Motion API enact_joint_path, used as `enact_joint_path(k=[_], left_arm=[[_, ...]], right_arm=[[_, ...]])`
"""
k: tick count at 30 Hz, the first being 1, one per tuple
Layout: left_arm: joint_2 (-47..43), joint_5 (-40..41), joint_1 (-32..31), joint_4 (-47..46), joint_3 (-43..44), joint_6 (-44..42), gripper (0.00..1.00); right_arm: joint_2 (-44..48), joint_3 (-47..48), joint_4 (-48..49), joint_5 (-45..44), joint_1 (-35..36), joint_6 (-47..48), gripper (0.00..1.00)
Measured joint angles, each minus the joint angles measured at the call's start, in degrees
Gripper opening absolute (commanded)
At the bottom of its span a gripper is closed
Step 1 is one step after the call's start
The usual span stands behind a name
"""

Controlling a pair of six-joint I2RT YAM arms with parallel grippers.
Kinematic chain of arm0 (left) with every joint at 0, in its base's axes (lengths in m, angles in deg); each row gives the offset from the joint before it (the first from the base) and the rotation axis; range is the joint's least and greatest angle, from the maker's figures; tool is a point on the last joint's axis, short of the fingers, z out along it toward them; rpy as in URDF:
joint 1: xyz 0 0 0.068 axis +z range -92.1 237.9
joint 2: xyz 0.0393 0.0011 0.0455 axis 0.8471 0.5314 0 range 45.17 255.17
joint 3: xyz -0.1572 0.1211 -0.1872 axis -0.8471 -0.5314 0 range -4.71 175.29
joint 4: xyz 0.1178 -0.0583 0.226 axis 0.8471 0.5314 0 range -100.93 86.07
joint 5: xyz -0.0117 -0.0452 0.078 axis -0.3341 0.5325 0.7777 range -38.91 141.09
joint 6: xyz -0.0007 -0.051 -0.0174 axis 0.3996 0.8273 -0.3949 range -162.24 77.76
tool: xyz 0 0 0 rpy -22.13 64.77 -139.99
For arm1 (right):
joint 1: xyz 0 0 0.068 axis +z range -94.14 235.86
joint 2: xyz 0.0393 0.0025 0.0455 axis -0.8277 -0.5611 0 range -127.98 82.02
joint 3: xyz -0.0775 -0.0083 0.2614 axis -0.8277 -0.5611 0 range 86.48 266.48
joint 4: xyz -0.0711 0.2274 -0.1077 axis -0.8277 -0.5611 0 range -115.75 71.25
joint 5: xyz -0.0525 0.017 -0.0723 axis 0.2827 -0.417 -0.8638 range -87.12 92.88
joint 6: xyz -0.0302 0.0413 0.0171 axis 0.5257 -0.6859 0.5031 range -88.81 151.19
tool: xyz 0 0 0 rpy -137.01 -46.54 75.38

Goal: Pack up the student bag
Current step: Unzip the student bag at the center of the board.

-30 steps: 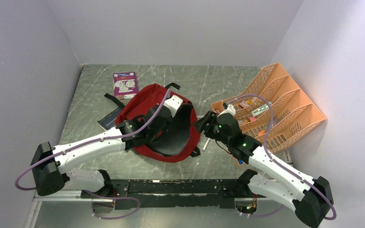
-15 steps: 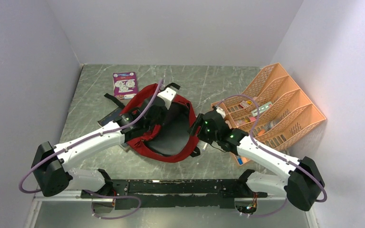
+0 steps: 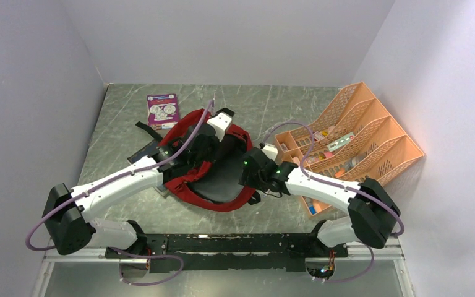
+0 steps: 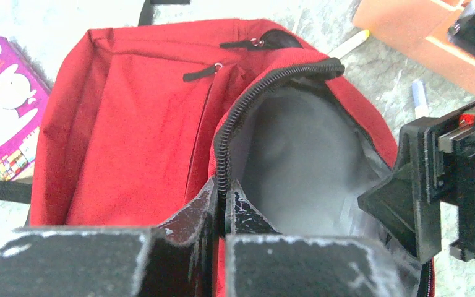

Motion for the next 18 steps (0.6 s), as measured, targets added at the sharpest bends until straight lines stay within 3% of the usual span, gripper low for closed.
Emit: enact_joint_path(k=[5,11,18], left_arm=[[0.2,-0.5,0.0,1.7,3.8,0.0,0.05],[1.4,-0.4,0.2,2.9,10.8,-0.3,0.05],[3.4,0.1,3.5,4.7,18.8,-0.2,0.05]], right_arm=[[-0.8,1.4,-2.2,-1.6,0.1,2.3,0.34],[-0.7,9.1,-2.3,-2.1,0.0,7.9,0.0],[-0.7,17.8,-3.1,-2.2,-2.0,13.1,0.0]])
